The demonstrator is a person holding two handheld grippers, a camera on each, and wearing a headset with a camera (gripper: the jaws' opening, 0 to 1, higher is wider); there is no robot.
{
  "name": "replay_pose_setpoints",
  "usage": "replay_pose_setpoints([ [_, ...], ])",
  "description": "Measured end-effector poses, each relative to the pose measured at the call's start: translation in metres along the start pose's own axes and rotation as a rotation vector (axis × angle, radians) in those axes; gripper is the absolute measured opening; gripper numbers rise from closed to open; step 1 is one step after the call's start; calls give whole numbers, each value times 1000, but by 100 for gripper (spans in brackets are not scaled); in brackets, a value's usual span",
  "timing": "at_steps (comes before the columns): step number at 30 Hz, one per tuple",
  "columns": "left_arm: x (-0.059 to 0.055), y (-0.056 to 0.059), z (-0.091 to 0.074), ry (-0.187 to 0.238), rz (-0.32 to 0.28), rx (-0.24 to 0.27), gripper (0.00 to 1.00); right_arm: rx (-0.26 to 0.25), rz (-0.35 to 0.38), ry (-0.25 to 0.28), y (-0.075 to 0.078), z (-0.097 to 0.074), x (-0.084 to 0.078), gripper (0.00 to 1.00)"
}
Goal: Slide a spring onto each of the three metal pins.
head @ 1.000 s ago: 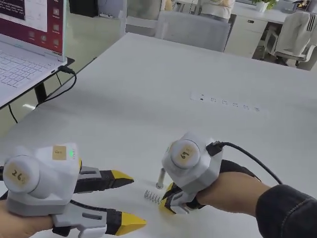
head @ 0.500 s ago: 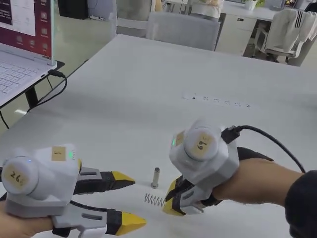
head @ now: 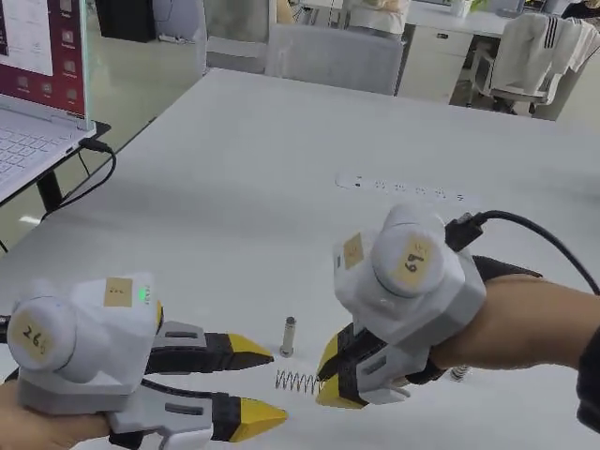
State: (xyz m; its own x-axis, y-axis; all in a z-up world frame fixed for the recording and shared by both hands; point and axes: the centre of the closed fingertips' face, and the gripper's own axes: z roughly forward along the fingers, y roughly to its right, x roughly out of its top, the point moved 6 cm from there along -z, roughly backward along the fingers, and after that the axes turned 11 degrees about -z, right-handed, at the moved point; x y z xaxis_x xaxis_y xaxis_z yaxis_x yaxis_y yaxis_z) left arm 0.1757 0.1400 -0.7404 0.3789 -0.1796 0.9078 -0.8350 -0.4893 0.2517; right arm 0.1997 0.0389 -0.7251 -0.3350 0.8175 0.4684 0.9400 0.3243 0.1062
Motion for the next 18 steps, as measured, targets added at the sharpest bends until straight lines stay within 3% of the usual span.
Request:
replay_pose_setpoints([
  [11, 4, 5, 3, 9, 16, -34, 9, 11, -47, 15, -3, -2, 6, 8],
  [18, 4, 5, 3, 8, 18, -38, 7, 11, -70, 30, -4, -3, 10, 8],
])
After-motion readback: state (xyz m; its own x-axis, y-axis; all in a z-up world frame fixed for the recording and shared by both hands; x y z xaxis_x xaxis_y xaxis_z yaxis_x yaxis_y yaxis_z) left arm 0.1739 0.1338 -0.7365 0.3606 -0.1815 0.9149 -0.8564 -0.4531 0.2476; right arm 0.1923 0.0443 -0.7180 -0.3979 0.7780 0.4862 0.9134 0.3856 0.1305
